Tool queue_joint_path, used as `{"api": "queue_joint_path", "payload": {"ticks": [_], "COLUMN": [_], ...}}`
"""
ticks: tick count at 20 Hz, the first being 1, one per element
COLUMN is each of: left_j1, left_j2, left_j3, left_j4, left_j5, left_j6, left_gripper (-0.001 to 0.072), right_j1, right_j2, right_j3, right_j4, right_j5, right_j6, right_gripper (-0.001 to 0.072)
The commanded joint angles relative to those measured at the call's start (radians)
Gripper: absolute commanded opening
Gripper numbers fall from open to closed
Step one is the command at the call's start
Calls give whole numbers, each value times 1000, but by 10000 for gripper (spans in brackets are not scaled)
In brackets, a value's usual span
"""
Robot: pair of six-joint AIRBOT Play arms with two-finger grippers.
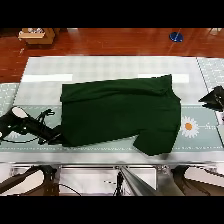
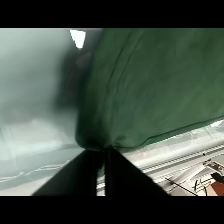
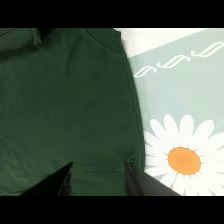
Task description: Fold the shirts.
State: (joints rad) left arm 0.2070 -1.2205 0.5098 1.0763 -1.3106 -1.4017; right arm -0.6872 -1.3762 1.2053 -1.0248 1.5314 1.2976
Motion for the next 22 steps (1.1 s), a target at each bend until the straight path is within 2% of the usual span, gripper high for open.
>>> {"api": "queue_joint_path", "payload": {"ticks": [1,4,5,8,13,15,22], "left_j1": [-37,-37,-37,-37,-37,-37,-37], "left_j2": [-15,-14,-14,-14,-14,-14,-14], "left_j3": [-1,-1,-1,-1,0,0,0], "left_j4": [-3,0,0,0,0,0,-1], "left_j5": [29,28,28,30,33,32,36], "left_j6": [-13,-6,-5,2,2,3,28], "left_gripper": [28,28,28,28,28,28,28], "right_j1": [-1,-2,-2,19,150,180,180], "right_j2": [10,10,10,10,10,10,10], "right_j3": [0,-27,-57,-183,-328,-346,-418], "right_j4": [-14,-225,-245,-189,-216,-253,-197], "right_j5": [11,45,50,50,-16,-48,-95], "right_j6": [6,33,34,1,-63,-61,-54], "right_gripper": [410,410,410,410,422,422,422]}}
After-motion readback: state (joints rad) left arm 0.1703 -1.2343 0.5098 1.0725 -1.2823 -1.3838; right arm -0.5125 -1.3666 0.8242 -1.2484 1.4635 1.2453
